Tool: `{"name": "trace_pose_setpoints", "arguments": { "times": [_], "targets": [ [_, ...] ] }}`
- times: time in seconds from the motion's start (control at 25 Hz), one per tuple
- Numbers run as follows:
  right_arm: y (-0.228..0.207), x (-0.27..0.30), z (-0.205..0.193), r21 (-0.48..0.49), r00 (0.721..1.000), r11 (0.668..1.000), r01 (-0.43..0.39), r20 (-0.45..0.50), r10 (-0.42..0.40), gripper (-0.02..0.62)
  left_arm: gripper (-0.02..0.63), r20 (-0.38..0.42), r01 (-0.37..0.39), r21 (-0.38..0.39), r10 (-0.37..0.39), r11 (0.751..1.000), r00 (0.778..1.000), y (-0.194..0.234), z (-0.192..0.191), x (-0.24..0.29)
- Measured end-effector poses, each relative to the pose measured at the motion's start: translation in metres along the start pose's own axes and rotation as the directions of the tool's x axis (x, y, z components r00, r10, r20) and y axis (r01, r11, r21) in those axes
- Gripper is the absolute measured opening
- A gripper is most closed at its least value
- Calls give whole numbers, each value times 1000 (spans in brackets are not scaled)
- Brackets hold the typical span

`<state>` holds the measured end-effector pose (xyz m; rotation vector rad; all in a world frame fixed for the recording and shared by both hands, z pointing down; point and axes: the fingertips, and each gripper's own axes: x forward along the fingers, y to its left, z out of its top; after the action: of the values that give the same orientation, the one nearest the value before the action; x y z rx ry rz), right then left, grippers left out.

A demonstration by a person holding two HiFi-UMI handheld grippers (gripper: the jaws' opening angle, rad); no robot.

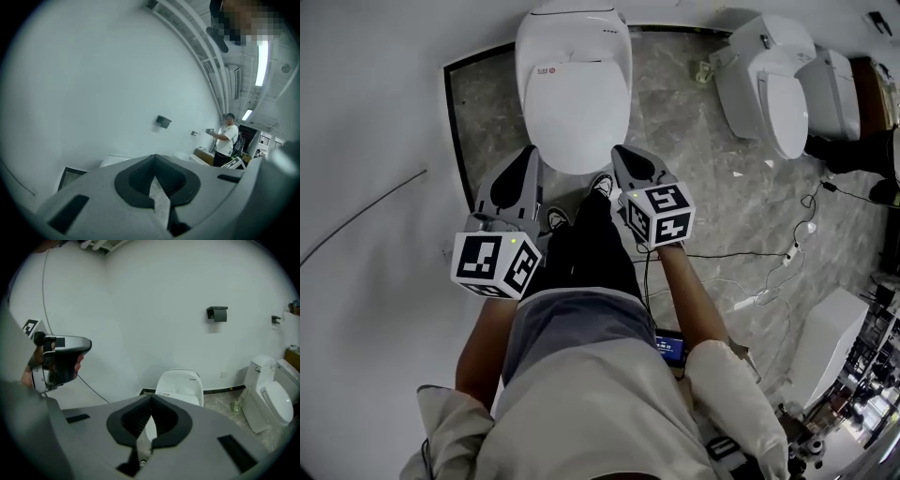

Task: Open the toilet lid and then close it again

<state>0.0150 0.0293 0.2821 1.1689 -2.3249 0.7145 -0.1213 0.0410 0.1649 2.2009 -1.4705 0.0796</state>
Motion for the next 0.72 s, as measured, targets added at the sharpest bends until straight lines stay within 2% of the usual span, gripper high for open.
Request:
{"name": "trace_pose_setpoints", "arguments": {
  "times": [0.12, 0.28, 0.44, 0.56, 0.72],
  "targets": [
    [16, -22, 19, 2, 1000, 1000, -8, 21, 8, 9, 6, 15, 8, 14, -8, 1000, 1000, -7, 13, -13],
    [36, -47, 45, -45, 999, 999, -5, 54, 8, 9, 6, 38, 18, 18, -18, 1000, 999, -12, 30, -27],
    [60, -64, 62, -67, 997, 998, -14, 75, 19, 9, 6, 37, 0, 28, -1, 1000, 999, -12, 37, -39],
    [74, -78, 80, -48, 993, 999, -25, 112, 30, 9, 6, 47, -5, 35, 3, 999, 999, -13, 48, -50],
    [81, -93, 103, -65, 985, 998, 3, 175, 8, 9, 6, 67, -26, 58, 22, 998, 997, -12, 55, -60]
  ]
}}
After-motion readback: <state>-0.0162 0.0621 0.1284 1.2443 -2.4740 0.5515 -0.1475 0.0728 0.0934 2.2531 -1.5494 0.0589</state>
